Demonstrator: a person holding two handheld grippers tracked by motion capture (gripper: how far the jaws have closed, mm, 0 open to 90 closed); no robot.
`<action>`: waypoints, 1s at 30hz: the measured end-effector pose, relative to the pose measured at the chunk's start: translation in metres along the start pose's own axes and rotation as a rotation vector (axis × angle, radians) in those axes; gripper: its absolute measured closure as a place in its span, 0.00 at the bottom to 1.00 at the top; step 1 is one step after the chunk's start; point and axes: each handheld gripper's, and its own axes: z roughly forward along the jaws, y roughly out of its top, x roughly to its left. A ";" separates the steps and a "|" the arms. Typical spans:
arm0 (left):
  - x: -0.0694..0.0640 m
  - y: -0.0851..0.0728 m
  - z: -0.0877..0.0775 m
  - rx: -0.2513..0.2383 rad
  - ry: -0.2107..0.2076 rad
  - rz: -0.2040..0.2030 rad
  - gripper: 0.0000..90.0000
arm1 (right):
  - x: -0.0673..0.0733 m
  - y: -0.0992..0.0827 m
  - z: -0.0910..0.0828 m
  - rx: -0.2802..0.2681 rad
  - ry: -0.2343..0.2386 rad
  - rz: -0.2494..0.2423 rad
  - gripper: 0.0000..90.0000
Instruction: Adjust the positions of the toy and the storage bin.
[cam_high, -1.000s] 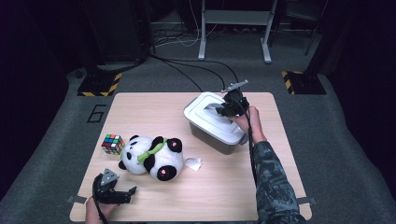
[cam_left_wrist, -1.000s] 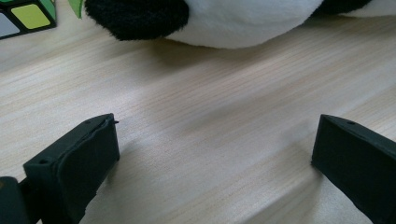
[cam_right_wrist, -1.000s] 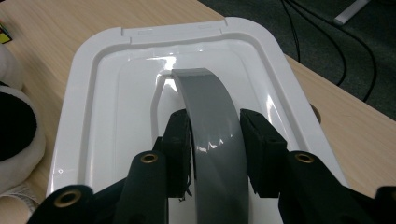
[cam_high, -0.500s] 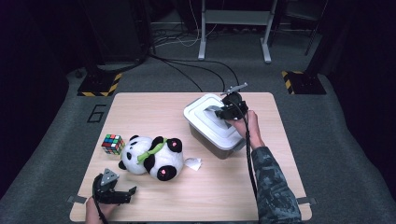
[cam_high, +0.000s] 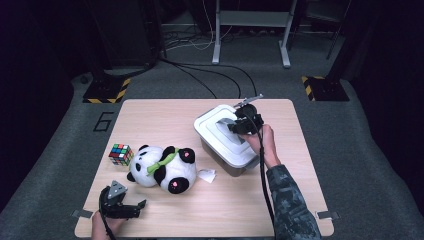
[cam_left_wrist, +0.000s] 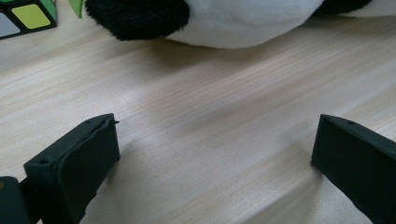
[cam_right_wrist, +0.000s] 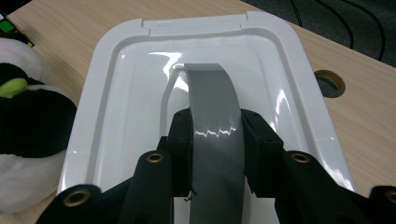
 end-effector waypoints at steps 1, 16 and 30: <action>0.000 0.000 0.000 0.000 0.000 0.000 0.01 | 0.001 0.000 0.000 -0.001 0.000 -0.003 0.75; 0.000 0.000 0.000 0.000 0.002 0.002 0.01 | 0.019 -0.014 -0.011 -0.012 -0.022 -0.015 0.75; 0.000 0.000 0.000 0.000 0.002 0.002 0.00 | 0.026 -0.028 -0.023 -0.016 -0.039 -0.011 0.75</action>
